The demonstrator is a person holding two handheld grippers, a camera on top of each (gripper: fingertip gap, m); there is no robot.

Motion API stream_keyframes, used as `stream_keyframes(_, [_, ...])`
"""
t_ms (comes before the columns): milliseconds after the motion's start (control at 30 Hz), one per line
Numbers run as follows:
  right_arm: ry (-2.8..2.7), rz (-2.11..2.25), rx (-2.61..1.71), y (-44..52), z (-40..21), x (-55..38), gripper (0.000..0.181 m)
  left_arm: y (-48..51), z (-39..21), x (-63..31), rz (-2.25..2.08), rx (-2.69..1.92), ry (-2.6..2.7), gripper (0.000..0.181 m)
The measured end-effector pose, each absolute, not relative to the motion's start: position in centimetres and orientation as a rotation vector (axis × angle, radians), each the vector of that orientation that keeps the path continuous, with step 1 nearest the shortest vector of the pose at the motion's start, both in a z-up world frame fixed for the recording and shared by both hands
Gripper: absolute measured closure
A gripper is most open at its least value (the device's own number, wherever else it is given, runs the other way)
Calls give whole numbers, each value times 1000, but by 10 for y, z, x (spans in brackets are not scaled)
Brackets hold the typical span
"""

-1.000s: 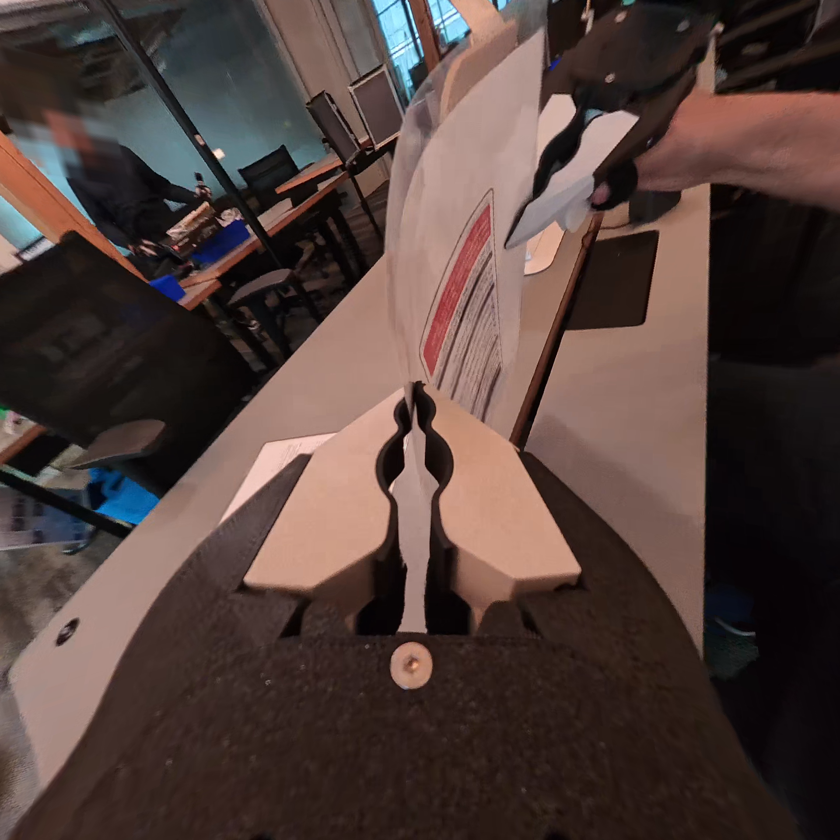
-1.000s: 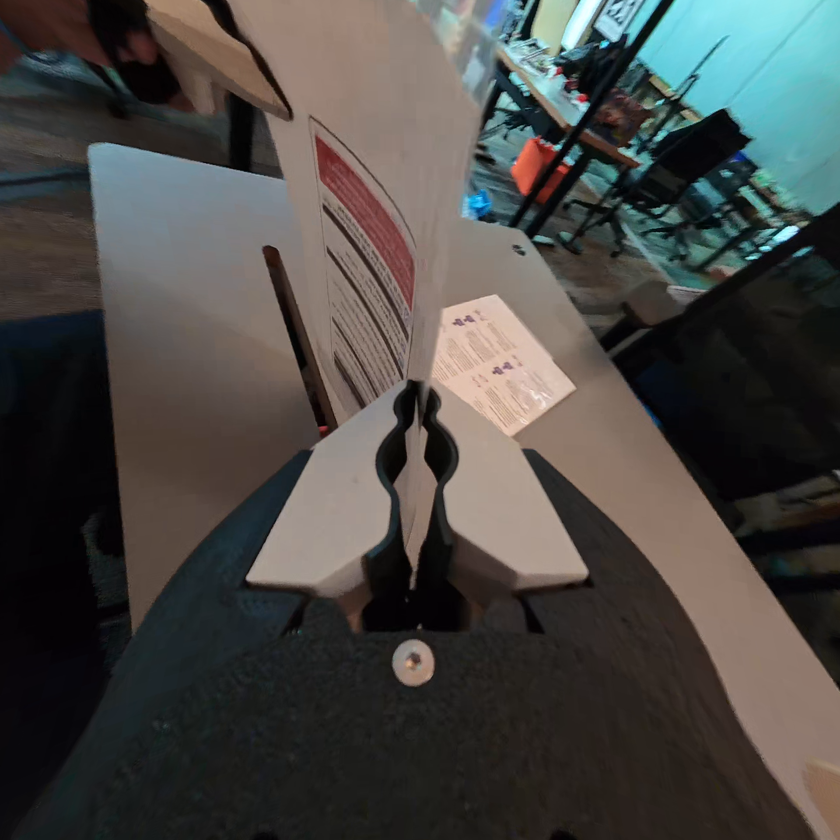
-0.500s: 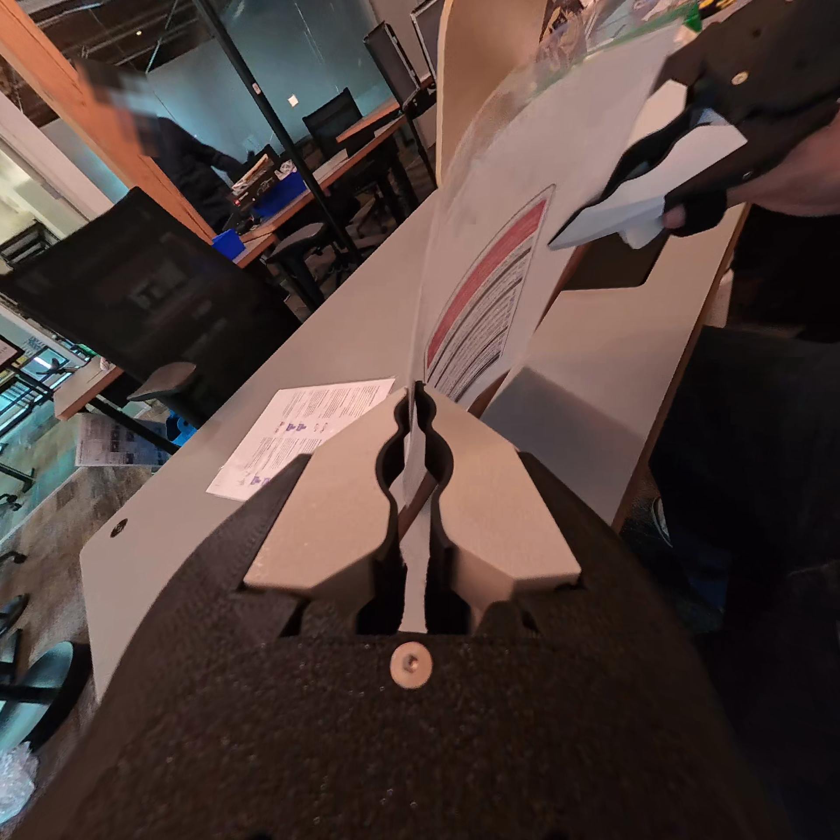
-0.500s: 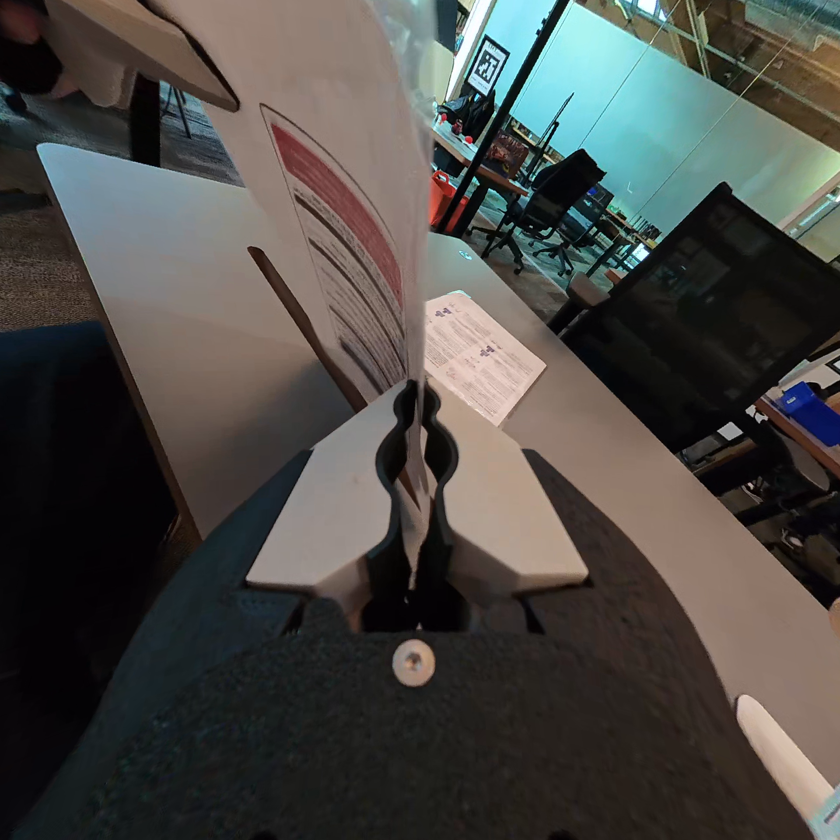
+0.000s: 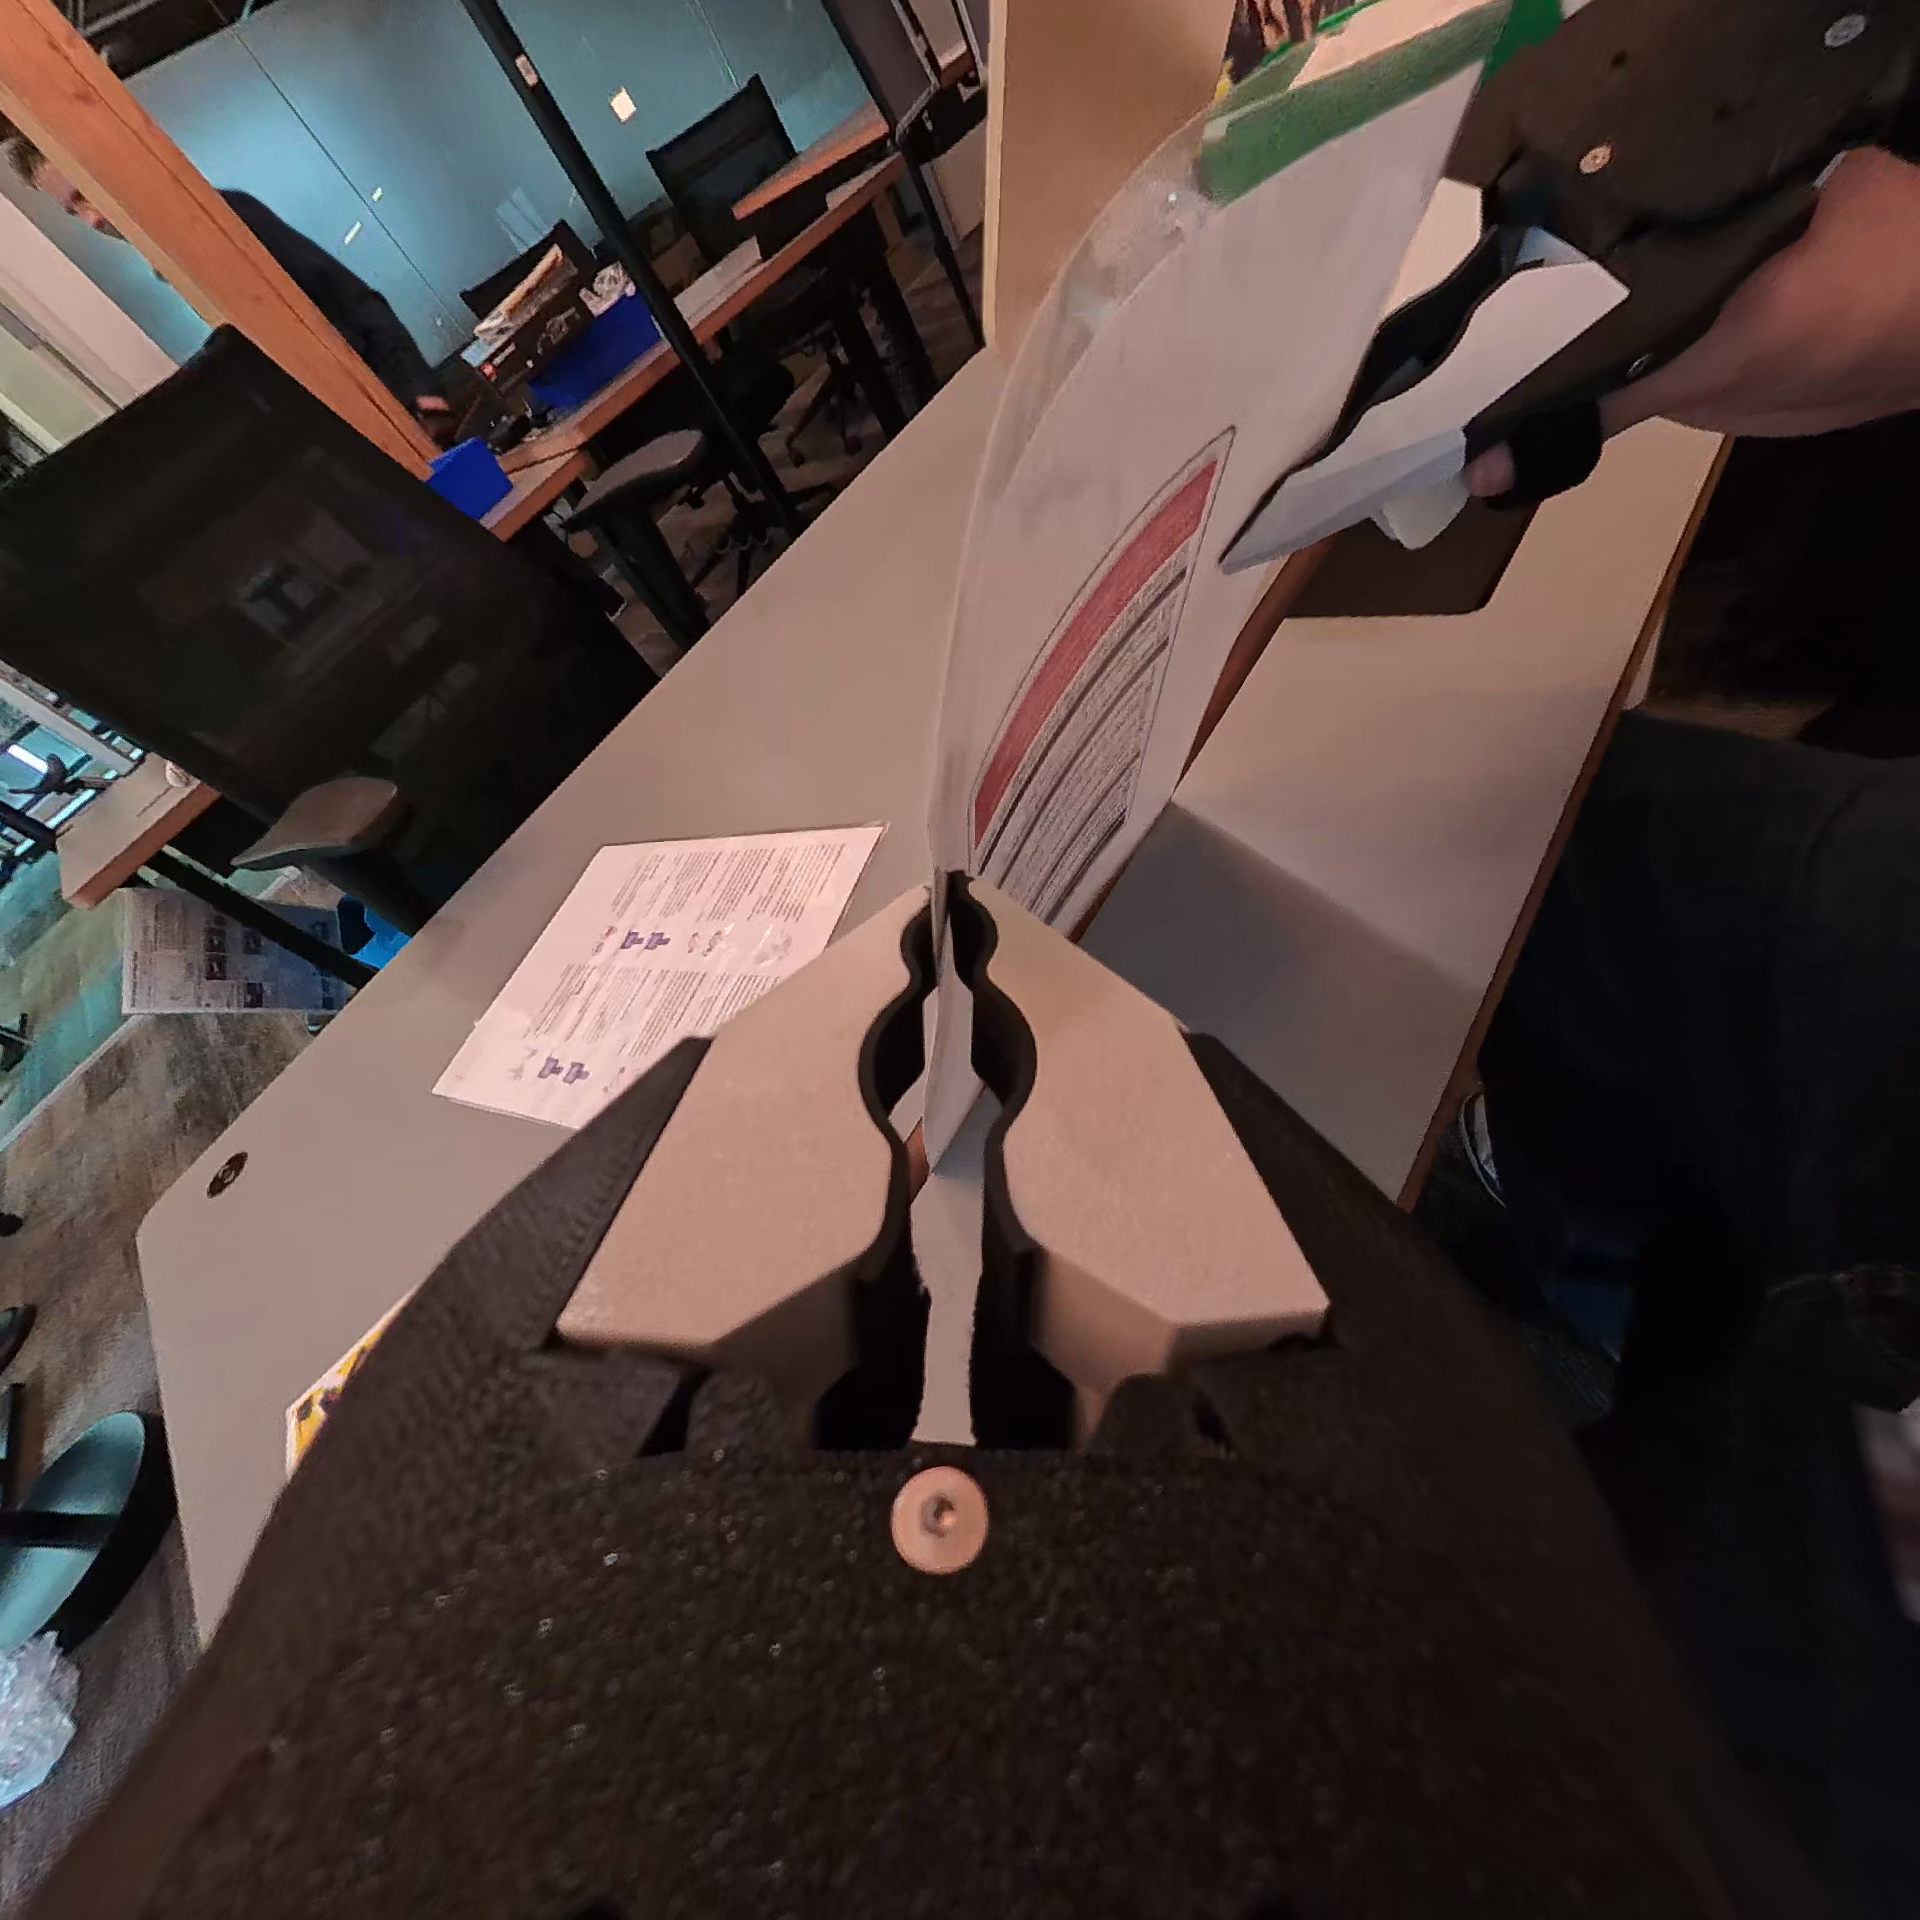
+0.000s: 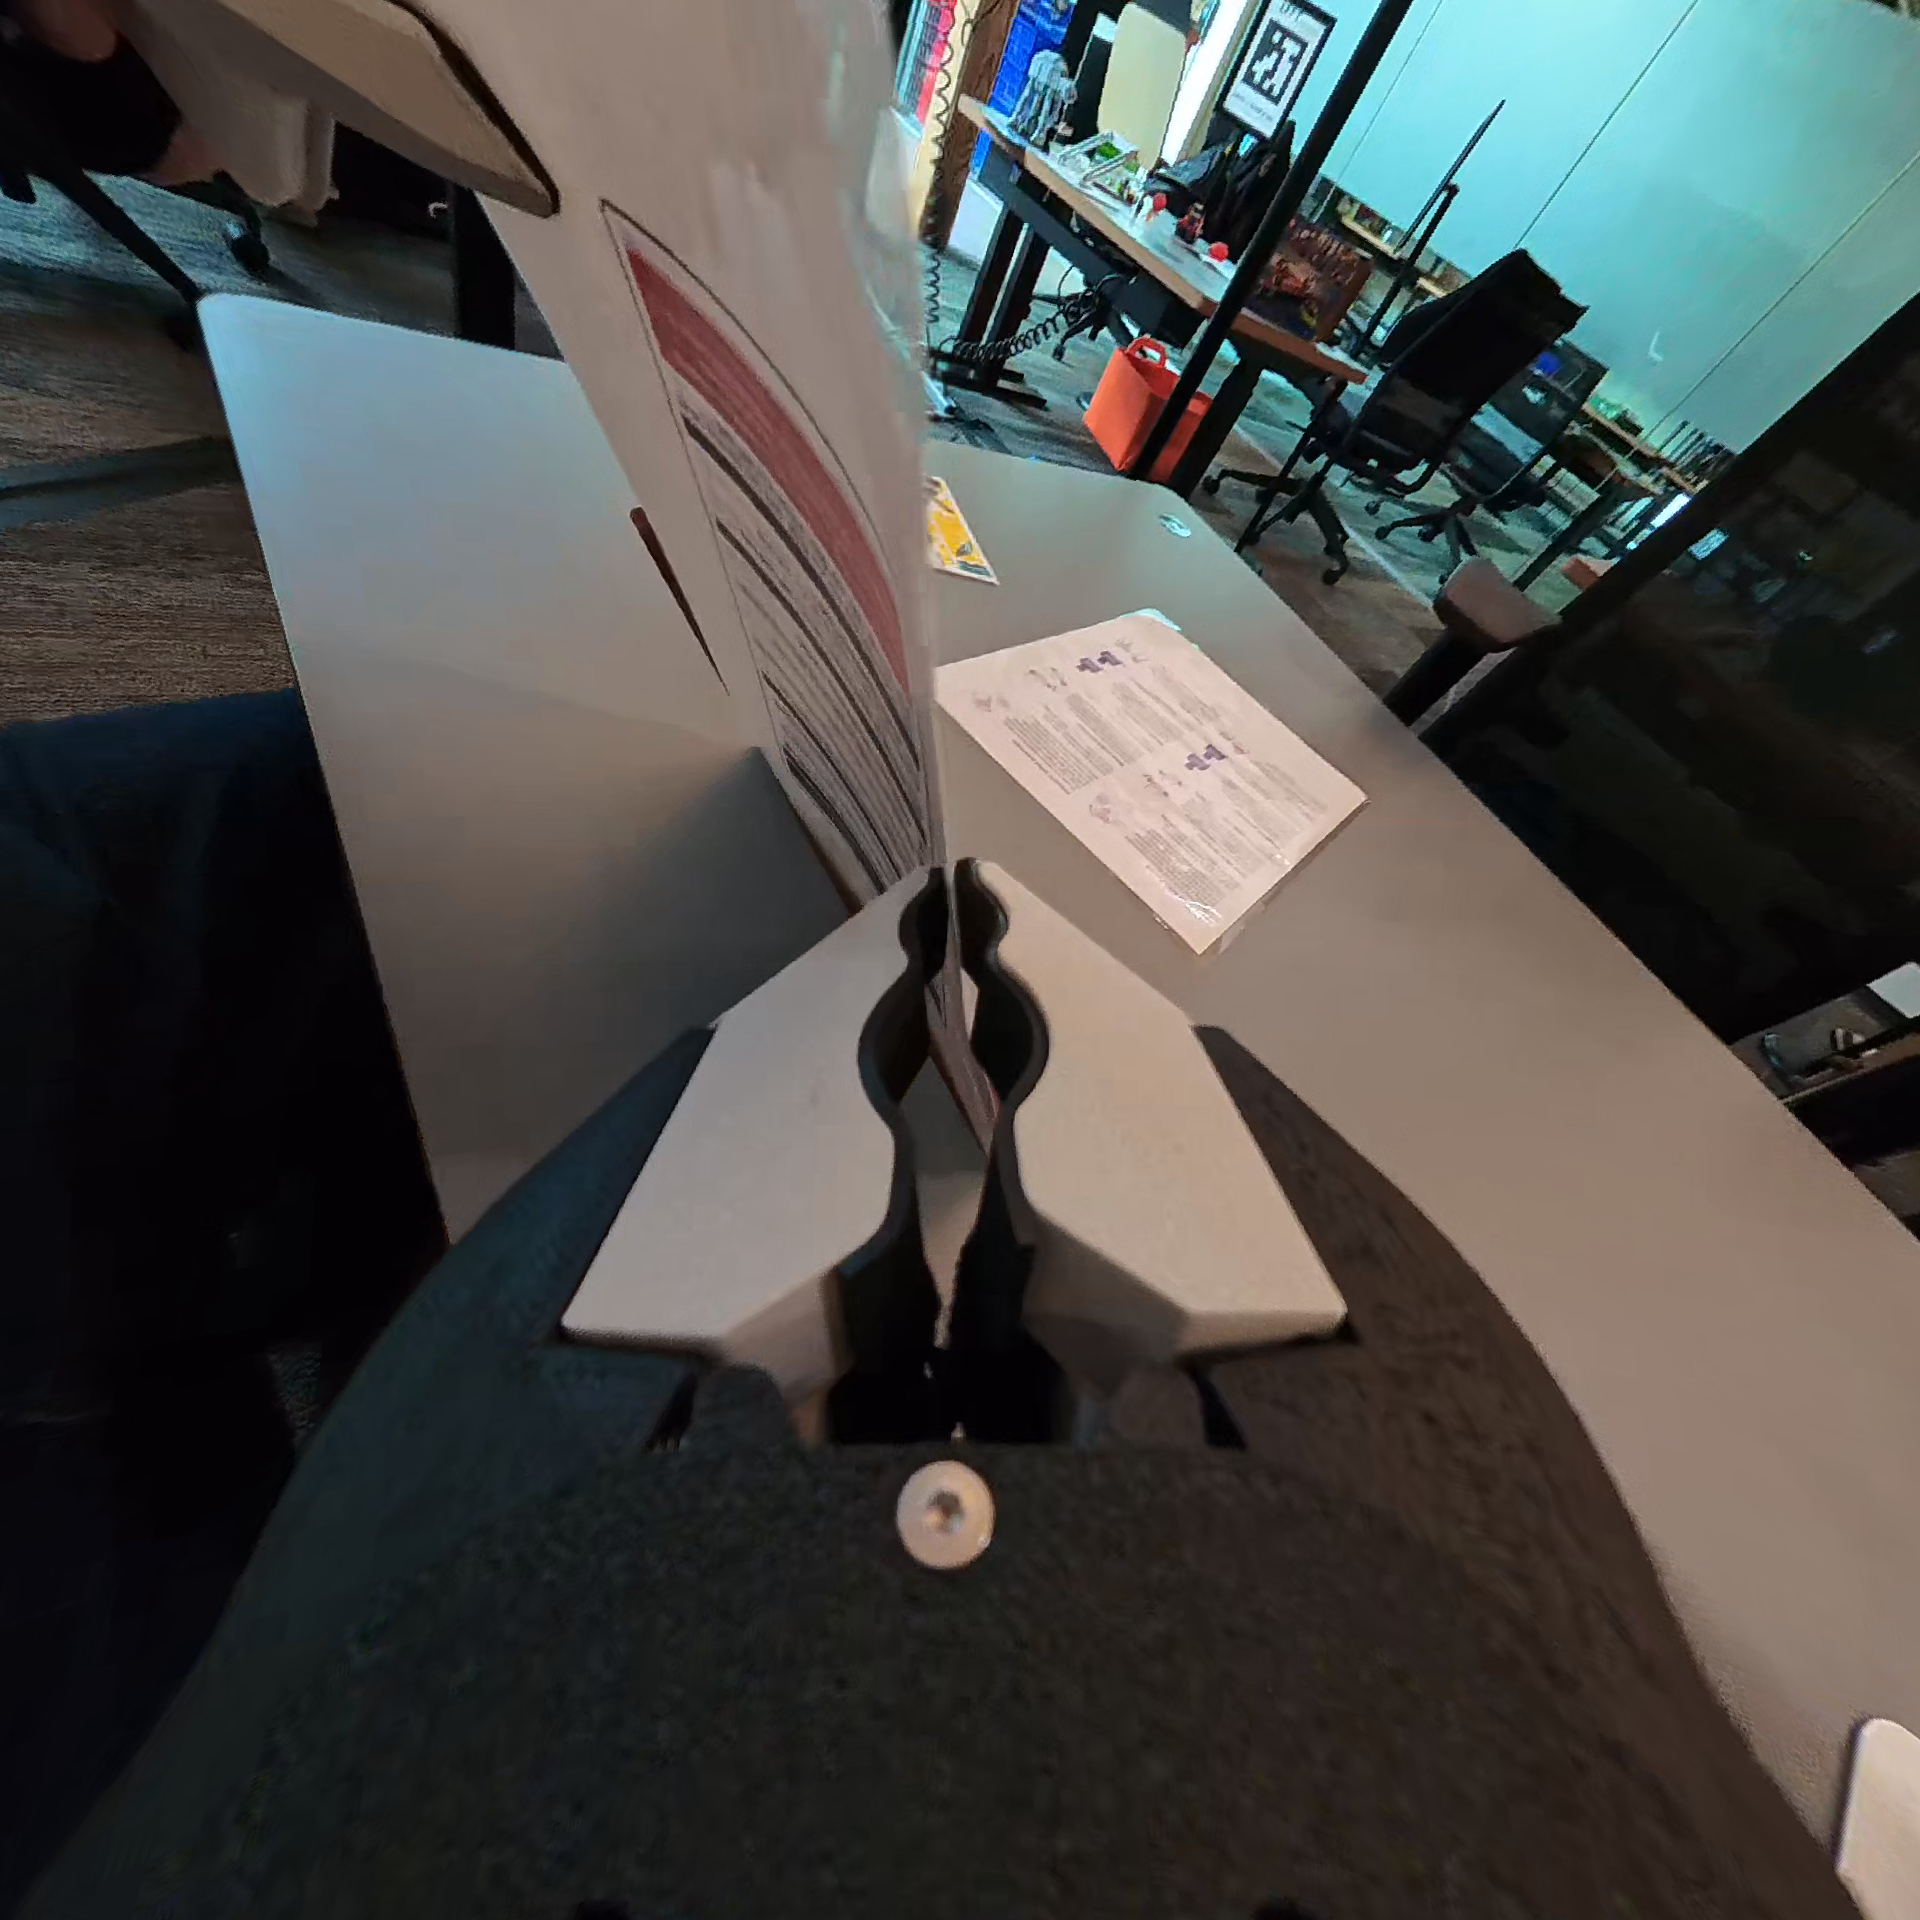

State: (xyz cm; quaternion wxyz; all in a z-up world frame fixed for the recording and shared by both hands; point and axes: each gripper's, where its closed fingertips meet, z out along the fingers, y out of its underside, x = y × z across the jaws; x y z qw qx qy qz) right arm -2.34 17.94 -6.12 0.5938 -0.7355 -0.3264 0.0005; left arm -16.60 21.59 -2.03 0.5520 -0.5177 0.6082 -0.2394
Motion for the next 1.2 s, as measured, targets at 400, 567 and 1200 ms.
stream_keyframes(400, [-804, 47, -1838, 204, -125, -13, 180, 242, -71, -158, -582, -1357, 1493, 180])
stream_keyframes(567, [-808, 22, -1942, 215, -150, -5, 178, 254, -102, -155, -612, -1477, 1521, 179])
stream_keyframes(1200, [-585, 178, -2018, 174, -134, -10, 145, 248, -126, -187, -769, -1711, 1436, 145])
